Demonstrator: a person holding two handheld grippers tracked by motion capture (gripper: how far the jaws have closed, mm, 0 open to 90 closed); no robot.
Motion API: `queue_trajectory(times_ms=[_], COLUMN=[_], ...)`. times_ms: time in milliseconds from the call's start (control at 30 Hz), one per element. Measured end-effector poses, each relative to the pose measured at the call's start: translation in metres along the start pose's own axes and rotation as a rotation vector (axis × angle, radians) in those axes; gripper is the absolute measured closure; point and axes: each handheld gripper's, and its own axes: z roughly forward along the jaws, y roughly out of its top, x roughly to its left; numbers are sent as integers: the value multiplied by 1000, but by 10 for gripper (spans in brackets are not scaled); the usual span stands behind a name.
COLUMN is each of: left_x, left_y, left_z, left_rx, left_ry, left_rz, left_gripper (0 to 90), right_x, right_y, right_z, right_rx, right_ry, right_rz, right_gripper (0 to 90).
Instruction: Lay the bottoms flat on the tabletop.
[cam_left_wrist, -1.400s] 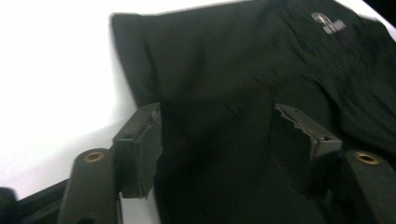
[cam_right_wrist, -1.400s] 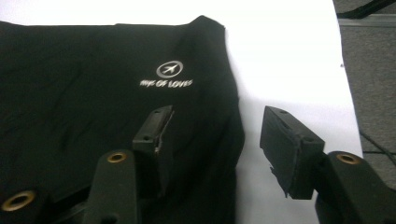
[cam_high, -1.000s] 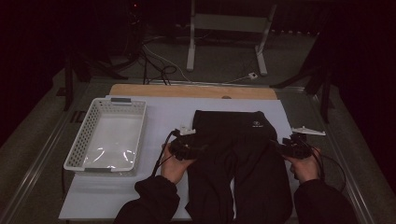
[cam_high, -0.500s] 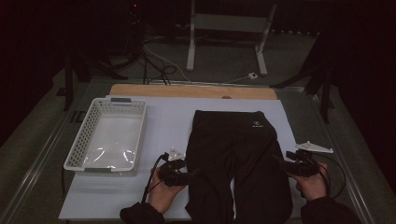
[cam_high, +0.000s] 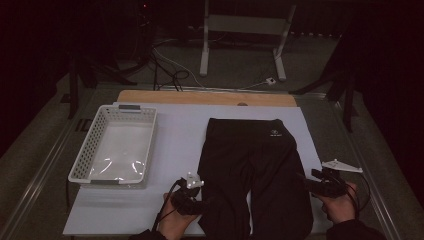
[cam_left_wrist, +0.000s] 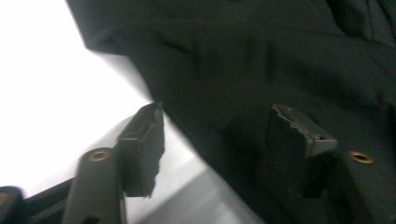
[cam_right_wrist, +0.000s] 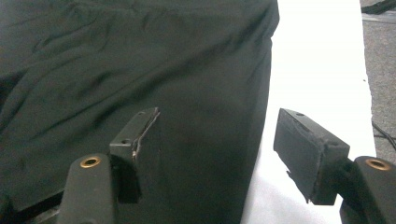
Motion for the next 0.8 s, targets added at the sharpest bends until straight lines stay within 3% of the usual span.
queue_trajectory(times_ms=[67, 167, 200, 300, 467, 500, 533, 667, 733, 800], left_x=[-6, -6, -4, 5, 28, 28, 36, 45, 48, 49], left_y=[0, 2, 3, 11, 22, 22, 21, 17, 16, 14], left_z=[0, 2, 1, -4, -15, -15, -19, -27, -30, -32], left_rx=[17, 36, 34, -4, -61, -61, -52, -33, -34, -38], left_ry=[-9, -48, -49, -39, 39, 39, 95, 211, 243, 247], left_rz=[29, 36, 38, 21, -14, -14, -23, -9, -15, -36], left_gripper=[582, 864, 885, 891, 891, 890, 890, 885, 877, 752], right_x=[0, 1, 1, 0, 0, 0, 1, 1, 1, 1], right_y=[0, 0, -1, -1, -2, -2, -2, -1, -2, -2], right_z=[1, 2, 2, 3, 6, 6, 6, 7, 7, 8], right_rx=[1, 6, 8, 15, 24, 24, 25, 29, 31, 30], right_ry=[1, 3, 3, 6, -2, -2, 2, 1, 0, -2], right_rz=[-3, -13, -14, -11, -17, -17, -16, -21, -23, -23], right_gripper=[324, 328, 330, 332, 332, 332, 332, 332, 333, 332])
